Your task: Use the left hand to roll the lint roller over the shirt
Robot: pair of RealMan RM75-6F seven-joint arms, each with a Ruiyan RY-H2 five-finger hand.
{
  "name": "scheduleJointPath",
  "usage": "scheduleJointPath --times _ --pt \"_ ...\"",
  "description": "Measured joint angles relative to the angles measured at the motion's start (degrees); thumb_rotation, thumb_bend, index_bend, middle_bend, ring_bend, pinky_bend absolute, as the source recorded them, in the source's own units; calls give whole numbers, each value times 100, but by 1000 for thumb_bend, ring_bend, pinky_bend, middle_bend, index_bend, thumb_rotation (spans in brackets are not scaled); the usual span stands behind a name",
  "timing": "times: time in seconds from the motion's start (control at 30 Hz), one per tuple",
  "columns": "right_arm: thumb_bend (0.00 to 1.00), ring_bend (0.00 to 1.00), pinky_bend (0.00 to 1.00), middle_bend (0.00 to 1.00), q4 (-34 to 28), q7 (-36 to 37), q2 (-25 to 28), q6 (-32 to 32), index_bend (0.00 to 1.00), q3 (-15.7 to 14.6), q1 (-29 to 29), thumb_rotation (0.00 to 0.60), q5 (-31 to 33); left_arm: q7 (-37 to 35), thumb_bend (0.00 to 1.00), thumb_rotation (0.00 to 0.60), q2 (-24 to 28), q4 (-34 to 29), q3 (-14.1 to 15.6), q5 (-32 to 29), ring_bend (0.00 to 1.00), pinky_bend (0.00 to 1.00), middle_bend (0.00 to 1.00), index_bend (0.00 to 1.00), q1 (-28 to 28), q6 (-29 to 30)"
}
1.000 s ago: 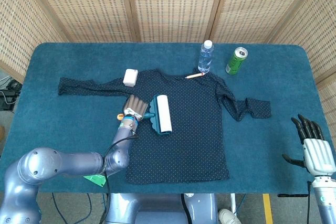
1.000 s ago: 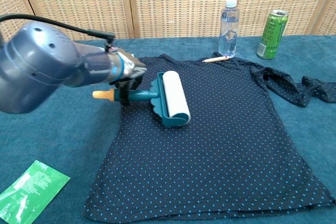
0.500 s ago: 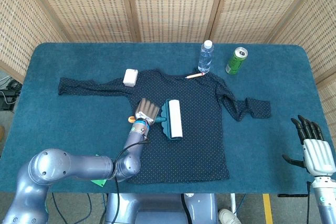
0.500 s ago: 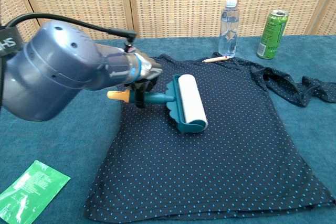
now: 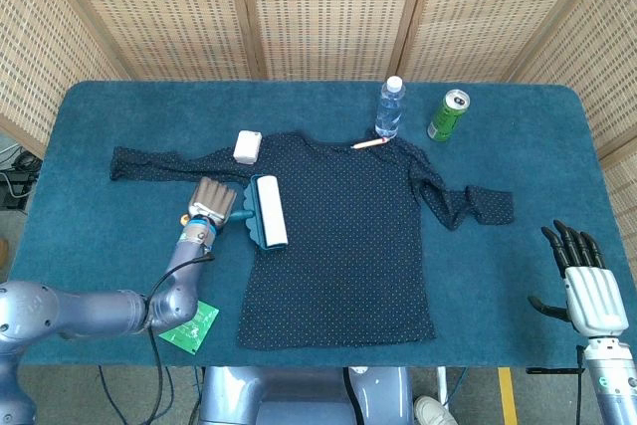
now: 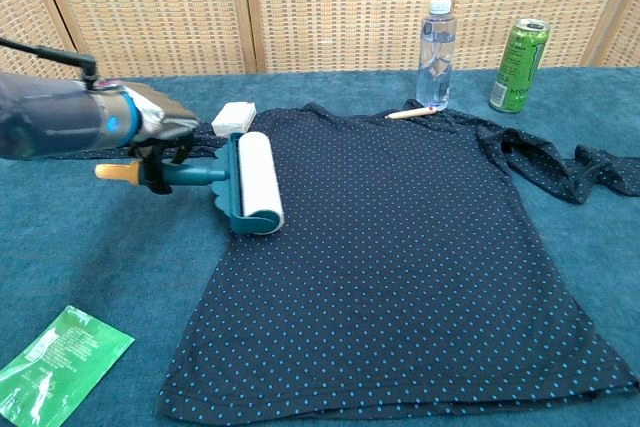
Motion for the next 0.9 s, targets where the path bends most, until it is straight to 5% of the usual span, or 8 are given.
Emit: scheduleJointPath --times 0.1,0.2,0.33,0.47,0.73,0.9 --pt "74 0 0 0 -61 -71 0 50 0 -16 -6 600 -56 -176 369 600 120 -77 90 328 535 447 655 727 111 -22" --pt "74 0 0 0 -95 -131 -3 66 0 -36 -8 600 -92 -355 240 600 245 -187 191 726 263 243 326 368 234 15" --pt "74 0 0 0 -121 -162 0 114 0 -49 -17 600 -136 -695 209 600 432 -393 276 1254 16 42 11 108 433 126" --pt "74 0 0 0 -161 -171 19 183 0 -55 -39 600 -179 -1170 196 600 683 -668 331 1763 0 0 0 0 713 293" --pt "74 0 0 0 -222 -186 50 283 0 -62 -65 600 -249 -2020 189 600 1013 -1006 341 2550 0 0 0 0 1197 583" --pt "74 0 0 0 -268 -209 67 388 0 -38 -91 600 -275 -2977 183 600 1132 -1237 375 3652 0 0 0 0 1787 1336"
